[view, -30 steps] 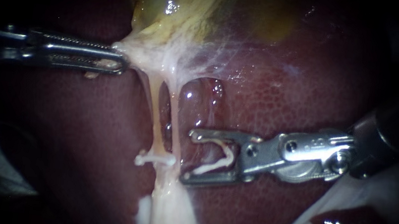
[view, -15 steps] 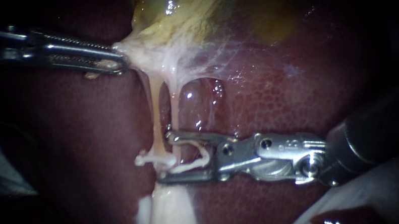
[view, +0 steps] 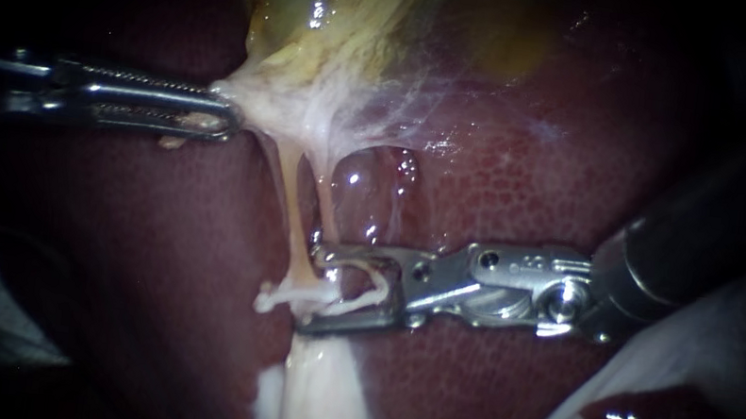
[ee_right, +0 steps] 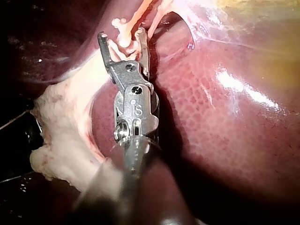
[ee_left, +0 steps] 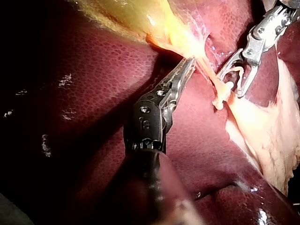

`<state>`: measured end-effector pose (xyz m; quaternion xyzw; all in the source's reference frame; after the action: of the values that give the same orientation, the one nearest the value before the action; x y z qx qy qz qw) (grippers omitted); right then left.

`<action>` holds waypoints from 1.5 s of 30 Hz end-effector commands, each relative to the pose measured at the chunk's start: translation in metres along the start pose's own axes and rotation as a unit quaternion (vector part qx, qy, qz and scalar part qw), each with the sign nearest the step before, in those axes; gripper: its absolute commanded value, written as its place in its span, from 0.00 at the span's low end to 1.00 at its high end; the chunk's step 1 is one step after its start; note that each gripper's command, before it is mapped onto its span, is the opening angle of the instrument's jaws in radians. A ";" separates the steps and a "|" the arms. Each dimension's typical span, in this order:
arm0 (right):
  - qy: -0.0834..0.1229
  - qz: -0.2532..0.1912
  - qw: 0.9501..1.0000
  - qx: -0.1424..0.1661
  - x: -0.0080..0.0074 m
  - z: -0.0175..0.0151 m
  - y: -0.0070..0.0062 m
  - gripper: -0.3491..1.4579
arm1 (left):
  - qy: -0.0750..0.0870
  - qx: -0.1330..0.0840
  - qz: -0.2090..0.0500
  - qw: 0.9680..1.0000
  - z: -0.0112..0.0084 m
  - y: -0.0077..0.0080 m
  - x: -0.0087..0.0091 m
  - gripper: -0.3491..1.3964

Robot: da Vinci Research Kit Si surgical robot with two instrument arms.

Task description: Clipping second clip left tube

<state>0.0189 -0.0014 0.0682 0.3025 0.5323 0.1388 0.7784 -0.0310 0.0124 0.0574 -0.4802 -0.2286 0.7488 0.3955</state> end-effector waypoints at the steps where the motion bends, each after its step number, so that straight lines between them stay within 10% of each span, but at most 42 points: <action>1: 0.003 0.004 1.000 0.003 0.0001 0.0002 0.0001 0.47 | 0.000 0.000 0.000 1.000 0.0000 0.0000 0.0000 0.00; 20: 0.043 0.043 0.997 0.043 0.0016 0.0043 0.0008 0.46 | -0.002 0.003 0.000 1.000 0.0005 0.0001 -0.0002 0.00; 45: 0.043 0.083 0.989 0.110 0.0048 0.0041 -0.0033 0.32 | -0.005 0.003 0.001 1.000 0.0005 0.0000 -0.0003 0.00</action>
<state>0.0241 -0.0026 0.0636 0.4258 0.5505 0.1538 0.7014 -0.0314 0.0122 0.0578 -0.4755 -0.2274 0.7522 0.3954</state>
